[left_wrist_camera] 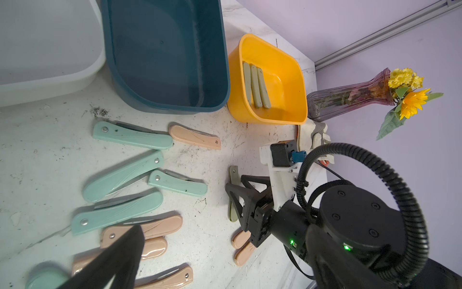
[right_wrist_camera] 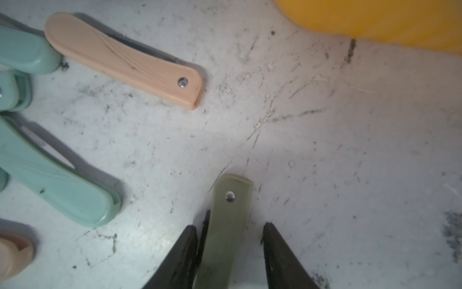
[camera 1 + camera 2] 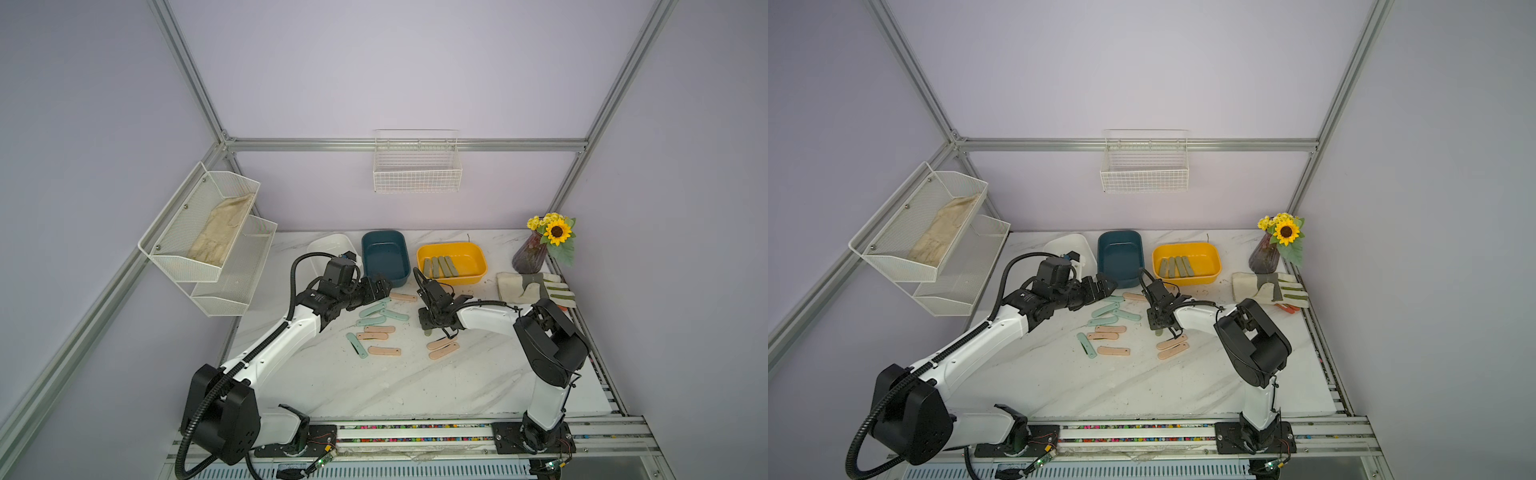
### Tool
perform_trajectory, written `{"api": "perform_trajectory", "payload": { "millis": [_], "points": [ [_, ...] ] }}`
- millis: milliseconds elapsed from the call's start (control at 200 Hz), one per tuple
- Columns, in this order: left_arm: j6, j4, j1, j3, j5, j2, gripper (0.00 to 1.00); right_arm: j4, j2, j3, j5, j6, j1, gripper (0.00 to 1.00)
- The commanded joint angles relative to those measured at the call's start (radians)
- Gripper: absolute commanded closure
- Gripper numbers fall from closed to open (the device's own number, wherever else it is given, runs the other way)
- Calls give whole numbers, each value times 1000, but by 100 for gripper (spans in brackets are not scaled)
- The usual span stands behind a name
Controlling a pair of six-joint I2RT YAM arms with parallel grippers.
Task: Place the fruit knives into the storage box by color
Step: Pick up the fruit knife from the center of the board.
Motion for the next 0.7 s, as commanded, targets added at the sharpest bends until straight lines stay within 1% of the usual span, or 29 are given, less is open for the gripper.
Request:
{"api": "perform_trajectory", "payload": {
  "millis": [0,175,695],
  "points": [
    [-9,39,4,-30,21,-1,0,-83,-4,-30,-11,20,33,55],
    [-11,42,4,-35,22,-6,0,-105,8,-29,3,29,57,56],
    [-18,52,4,-39,31,-6,0,-158,-7,-61,23,40,67,59]
  ]
}}
